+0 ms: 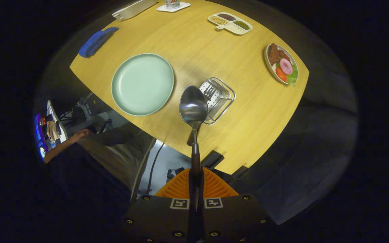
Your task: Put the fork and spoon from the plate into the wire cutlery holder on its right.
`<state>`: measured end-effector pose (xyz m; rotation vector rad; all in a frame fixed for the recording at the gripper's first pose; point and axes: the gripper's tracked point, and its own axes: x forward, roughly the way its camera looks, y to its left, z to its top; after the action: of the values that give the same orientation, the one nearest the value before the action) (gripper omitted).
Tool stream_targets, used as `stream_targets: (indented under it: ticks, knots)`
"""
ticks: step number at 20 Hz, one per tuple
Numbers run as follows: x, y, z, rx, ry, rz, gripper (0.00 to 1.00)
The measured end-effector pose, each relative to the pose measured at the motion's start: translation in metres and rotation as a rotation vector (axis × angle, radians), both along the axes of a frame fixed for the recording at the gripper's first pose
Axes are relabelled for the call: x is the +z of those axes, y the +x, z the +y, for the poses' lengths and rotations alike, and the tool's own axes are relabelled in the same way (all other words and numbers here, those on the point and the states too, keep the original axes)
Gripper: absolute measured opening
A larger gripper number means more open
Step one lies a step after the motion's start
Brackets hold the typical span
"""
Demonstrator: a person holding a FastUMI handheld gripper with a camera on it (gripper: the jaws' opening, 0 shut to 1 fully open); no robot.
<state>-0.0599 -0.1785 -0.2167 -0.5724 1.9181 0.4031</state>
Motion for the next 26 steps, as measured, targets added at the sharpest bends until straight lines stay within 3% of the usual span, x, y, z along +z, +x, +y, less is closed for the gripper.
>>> stream_targets:
  ticks: [4,10,18,22,26]
  knots:
    - [-0.015,0.008,-0.011,-0.040,-0.014,0.044,0.02]
    - [-0.057,0.021,-0.018,-0.012,-0.114,0.121,0.02]
    - [-0.085,0.033,-0.013,0.058,-0.159,0.220,0.02]
    - [-0.093,0.043,-0.011,0.050,-0.178,0.240,0.02]
    - [-0.097,0.049,-0.010,0.084,-0.181,0.244,0.08]
